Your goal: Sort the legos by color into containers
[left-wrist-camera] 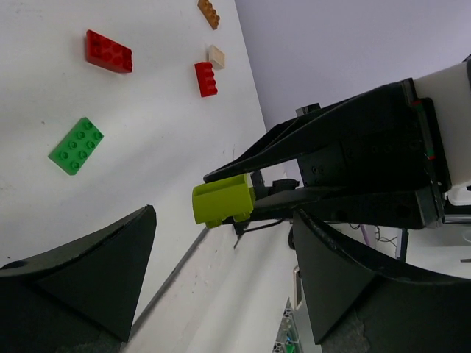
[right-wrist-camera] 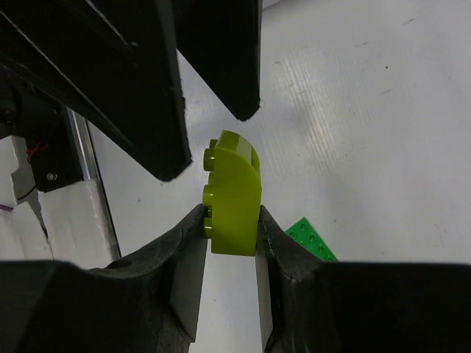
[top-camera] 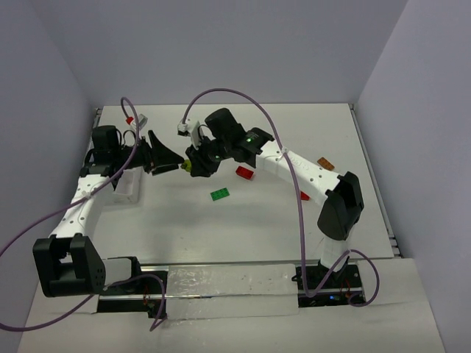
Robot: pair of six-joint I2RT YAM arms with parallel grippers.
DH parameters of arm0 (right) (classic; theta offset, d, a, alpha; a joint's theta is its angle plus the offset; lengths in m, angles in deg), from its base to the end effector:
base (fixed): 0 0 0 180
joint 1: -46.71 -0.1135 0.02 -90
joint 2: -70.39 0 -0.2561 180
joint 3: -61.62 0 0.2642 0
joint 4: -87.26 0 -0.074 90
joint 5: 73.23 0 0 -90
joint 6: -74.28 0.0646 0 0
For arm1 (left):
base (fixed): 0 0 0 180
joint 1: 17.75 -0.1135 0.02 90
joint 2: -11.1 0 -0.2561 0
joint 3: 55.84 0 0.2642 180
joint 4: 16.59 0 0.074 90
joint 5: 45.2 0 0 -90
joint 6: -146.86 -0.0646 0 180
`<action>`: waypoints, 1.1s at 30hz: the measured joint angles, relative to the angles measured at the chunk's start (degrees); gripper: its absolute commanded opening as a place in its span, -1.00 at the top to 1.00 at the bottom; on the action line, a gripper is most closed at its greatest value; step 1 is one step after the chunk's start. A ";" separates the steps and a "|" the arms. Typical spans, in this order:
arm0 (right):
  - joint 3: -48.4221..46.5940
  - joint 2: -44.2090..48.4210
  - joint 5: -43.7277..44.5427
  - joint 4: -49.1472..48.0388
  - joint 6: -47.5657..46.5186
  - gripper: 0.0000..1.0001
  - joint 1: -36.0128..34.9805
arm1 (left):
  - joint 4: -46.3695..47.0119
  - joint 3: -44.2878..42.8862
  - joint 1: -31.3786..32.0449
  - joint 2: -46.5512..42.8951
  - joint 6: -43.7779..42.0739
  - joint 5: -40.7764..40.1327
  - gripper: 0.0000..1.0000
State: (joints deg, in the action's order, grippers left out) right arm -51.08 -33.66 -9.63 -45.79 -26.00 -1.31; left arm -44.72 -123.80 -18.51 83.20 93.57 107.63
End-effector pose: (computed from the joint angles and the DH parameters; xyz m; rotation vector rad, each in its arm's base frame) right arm 0.2775 0.3514 0.3199 -1.3403 1.8698 0.8655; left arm 0.2930 -0.0536 0.2829 -0.0048 2.1460 -1.5275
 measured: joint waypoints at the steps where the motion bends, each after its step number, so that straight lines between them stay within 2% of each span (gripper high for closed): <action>1: -0.12 0.00 0.05 0.16 -0.08 1.00 -0.14 | 0.13 0.00 0.54 0.26 0.44 -0.09 -0.66; 9: -0.31 0.00 0.45 0.56 -0.53 1.00 -0.85 | 2.10 0.14 2.97 0.98 3.52 -0.26 -0.50; 15: -1.05 0.00 1.41 0.94 -1.15 1.00 -1.54 | 3.35 1.45 3.68 1.03 5.42 -0.23 0.04; 16: -1.05 0.00 1.57 0.94 -1.18 1.00 -1.64 | 3.42 1.58 3.68 1.04 5.71 -0.22 0.24; 17: -1.05 0.00 1.74 0.94 -1.26 0.98 -1.70 | 3.60 1.73 3.70 1.05 5.90 -0.35 0.34; 18: -1.05 0.00 1.94 0.96 -1.43 0.88 -1.74 | 3.64 1.86 3.67 1.07 6.37 -0.37 0.55; 20: -1.05 0.00 2.39 1.15 -1.71 0.38 -1.92 | 4.36 2.28 3.65 1.07 7.14 -0.42 0.96; 21: -1.05 0.00 2.59 1.27 -1.77 -0.07 -1.99 | 4.76 2.55 3.65 1.07 7.59 -0.36 1.00; 22: -1.05 0.00 2.76 1.41 -1.79 -0.31 -2.05 | 4.85 2.71 3.65 1.07 7.65 -0.29 1.00; 23: -1.05 0.00 2.82 1.52 -1.83 -0.67 -2.10 | 4.68 2.73 3.55 1.07 7.47 -0.25 1.00; 24: -1.05 0.00 2.88 1.62 -1.94 -0.93 -2.11 | 3.94 2.58 3.30 1.07 6.57 -0.24 1.00; 25: -1.05 0.00 2.95 1.72 -1.84 -0.99 -2.11 | 2.54 2.11 2.92 1.07 5.25 -0.33 1.00; 29: -0.94 0.00 2.65 1.80 -1.89 -1.00 -1.55 | -9.93 -6.46 -1.39 3.54 -6.52 -3.79 1.00; 33: 0.42 0.38 0.61 1.67 -1.07 -1.00 1.14 | -22.75 -20.51 -5.94 8.27 -22.14 -13.98 1.00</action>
State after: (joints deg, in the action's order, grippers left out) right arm -50.66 -33.28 -9.02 -44.12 -27.07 -0.17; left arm -67.47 -144.31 -24.44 91.47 71.43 93.64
